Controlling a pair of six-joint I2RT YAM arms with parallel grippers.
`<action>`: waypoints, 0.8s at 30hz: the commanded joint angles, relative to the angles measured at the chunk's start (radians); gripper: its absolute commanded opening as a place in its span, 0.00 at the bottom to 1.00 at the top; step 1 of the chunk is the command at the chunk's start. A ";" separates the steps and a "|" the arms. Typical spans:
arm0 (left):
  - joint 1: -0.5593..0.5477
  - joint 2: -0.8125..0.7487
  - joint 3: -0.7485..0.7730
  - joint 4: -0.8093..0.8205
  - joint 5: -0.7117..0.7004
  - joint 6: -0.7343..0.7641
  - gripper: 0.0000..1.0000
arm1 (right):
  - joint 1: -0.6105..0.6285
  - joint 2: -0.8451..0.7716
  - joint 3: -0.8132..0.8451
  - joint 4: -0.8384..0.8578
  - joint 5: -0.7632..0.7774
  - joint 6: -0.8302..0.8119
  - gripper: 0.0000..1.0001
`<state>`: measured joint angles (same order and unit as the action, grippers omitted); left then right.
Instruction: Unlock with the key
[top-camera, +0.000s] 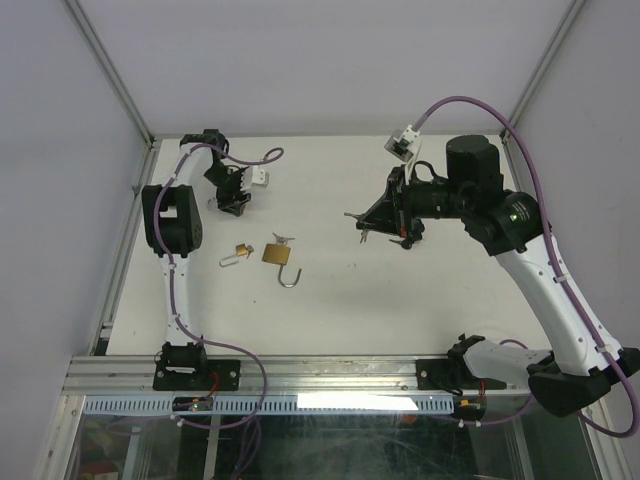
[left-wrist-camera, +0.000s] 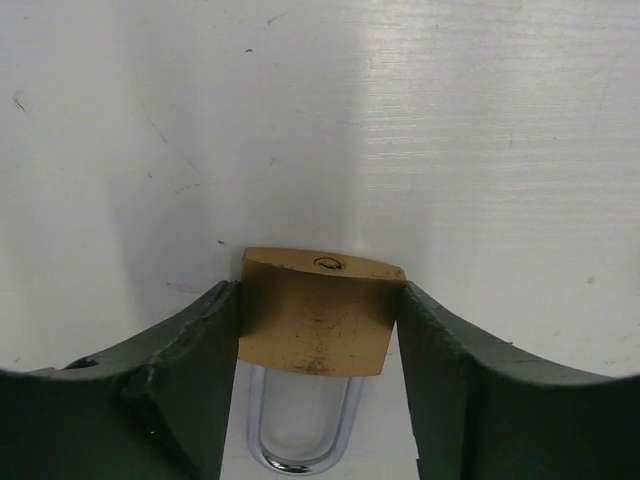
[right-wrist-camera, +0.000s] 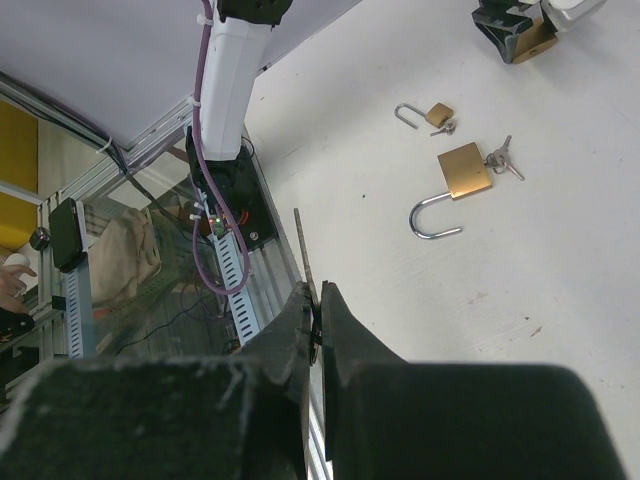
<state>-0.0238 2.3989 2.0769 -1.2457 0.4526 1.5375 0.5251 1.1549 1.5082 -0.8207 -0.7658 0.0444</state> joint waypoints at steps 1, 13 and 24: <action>-0.001 0.023 -0.009 -0.058 -0.126 0.075 0.53 | -0.003 -0.031 0.017 0.040 -0.012 0.011 0.00; 0.003 -0.099 -0.146 -0.015 -0.056 0.080 0.00 | -0.002 -0.041 0.022 0.043 -0.011 0.011 0.00; 0.001 -0.560 -0.592 0.373 0.136 0.013 0.00 | -0.003 -0.038 -0.040 0.041 0.096 0.054 0.00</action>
<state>-0.0250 2.0808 1.5829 -1.0389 0.4446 1.5501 0.5251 1.1332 1.4899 -0.8131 -0.7380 0.0597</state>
